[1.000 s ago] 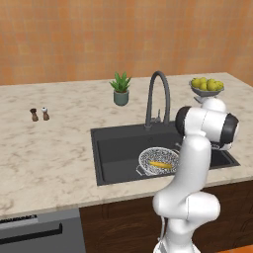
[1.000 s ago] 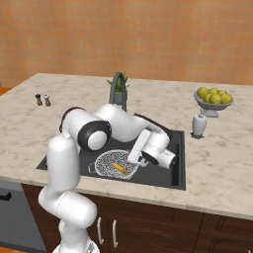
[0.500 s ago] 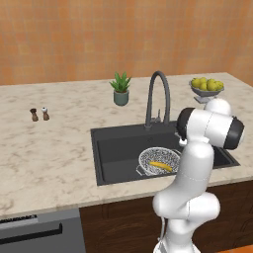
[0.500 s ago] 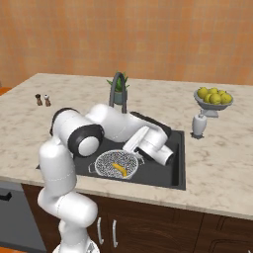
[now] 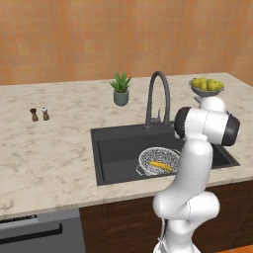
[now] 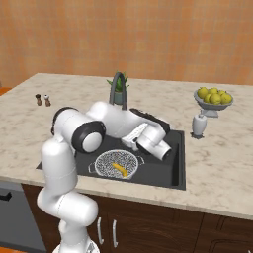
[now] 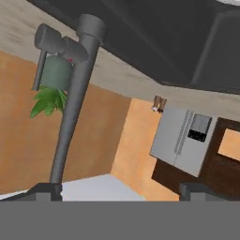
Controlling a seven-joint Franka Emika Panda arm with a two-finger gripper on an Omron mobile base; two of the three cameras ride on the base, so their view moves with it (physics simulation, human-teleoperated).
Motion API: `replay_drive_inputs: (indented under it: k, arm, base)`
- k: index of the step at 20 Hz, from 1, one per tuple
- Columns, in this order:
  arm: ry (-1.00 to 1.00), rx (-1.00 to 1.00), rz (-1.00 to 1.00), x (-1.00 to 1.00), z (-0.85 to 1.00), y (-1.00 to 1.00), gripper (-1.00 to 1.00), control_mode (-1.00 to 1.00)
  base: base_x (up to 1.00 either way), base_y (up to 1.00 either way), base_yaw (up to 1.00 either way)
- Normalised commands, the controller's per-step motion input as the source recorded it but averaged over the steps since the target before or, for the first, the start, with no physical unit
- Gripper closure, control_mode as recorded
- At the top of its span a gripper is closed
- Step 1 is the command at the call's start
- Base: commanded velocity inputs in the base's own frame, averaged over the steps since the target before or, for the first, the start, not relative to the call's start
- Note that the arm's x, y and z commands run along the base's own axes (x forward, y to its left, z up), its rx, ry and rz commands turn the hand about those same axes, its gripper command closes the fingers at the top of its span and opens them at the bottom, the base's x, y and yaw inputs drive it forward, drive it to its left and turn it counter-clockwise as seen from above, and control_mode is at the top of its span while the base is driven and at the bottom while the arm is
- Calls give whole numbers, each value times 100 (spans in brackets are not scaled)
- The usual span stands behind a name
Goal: Put the colander in the sink, put the banana in the colander, and turn on the sink faucet and pour water over the colander.
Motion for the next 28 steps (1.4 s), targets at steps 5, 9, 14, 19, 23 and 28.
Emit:
replay_drive_inputs:
  k: [5, 9, 14, 19, 23, 28]
  arm:
    - [13, 16, 0, 36, 5, 0, -100, -100]
    - [7, 7, 0, 41, 0, 0, -100, -100]
    - [2, 0, 0, 43, 0, 0, -100, -100]
    - [7, 0, 0, 44, -4, 0, -100, -100]
    - [9, 0, 0, 40, -20, 0, -100, -100]
    - [11, 0, 0, 37, -30, 0, -100, -100]
  base:
    - [0, 0, 0]
    - [0, 0, 0]
    - [0, 0, 0]
    - [0, 0, 0]
    - [0, 0, 0]
    - [0, 0, 0]
